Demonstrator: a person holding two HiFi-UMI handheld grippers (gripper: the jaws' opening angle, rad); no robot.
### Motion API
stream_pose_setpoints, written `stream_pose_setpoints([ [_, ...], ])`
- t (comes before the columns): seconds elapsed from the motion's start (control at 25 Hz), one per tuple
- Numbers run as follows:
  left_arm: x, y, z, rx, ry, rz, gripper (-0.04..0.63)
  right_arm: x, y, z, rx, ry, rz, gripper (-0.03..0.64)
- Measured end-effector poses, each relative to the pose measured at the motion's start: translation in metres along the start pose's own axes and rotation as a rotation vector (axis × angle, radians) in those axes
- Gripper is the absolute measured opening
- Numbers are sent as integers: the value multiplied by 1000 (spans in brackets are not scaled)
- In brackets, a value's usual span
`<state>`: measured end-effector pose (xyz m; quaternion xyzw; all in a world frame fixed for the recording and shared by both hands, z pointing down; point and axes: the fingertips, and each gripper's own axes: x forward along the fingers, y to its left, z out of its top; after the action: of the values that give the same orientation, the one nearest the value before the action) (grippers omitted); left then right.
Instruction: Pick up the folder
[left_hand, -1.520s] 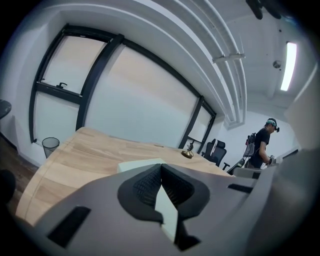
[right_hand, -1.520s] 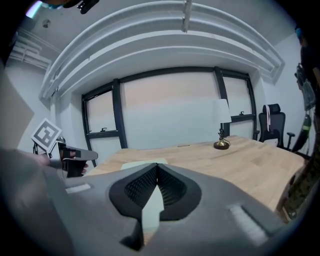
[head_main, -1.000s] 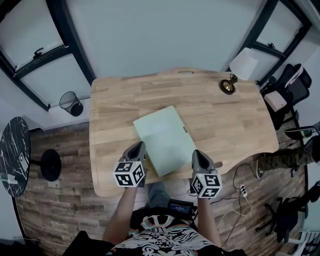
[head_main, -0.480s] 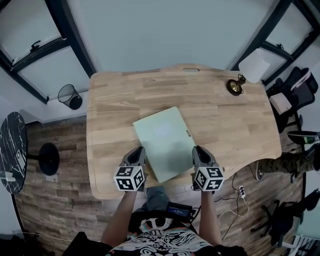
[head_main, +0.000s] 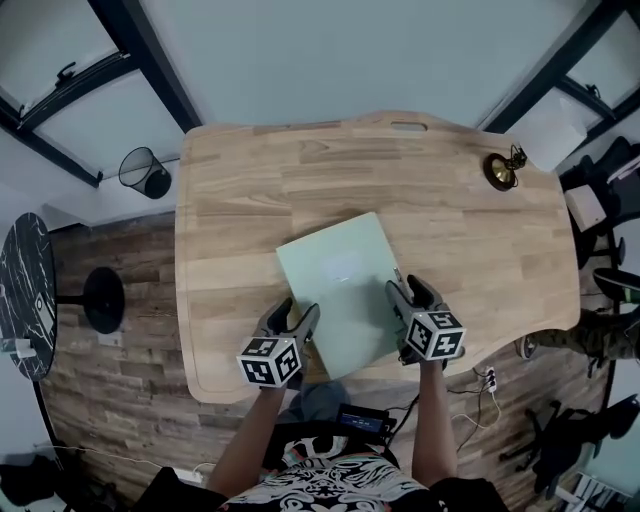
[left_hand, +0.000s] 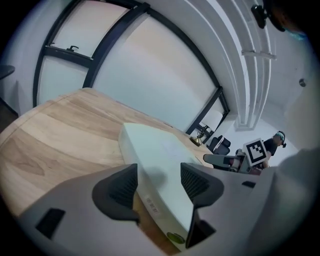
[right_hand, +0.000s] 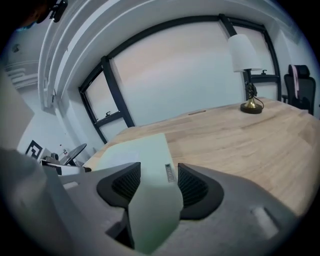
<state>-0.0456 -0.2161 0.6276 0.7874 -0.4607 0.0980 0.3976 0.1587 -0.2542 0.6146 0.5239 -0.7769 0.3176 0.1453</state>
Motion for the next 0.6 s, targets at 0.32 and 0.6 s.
stream_pose_setpoints([
  [0.32, 19, 5, -10, -52, 47, 12, 278, 20, -14, 12, -106, 117, 34, 235],
  [0.6, 19, 4, -12, -68, 70, 3, 281, 44, -16, 2, -146, 264, 158, 259],
])
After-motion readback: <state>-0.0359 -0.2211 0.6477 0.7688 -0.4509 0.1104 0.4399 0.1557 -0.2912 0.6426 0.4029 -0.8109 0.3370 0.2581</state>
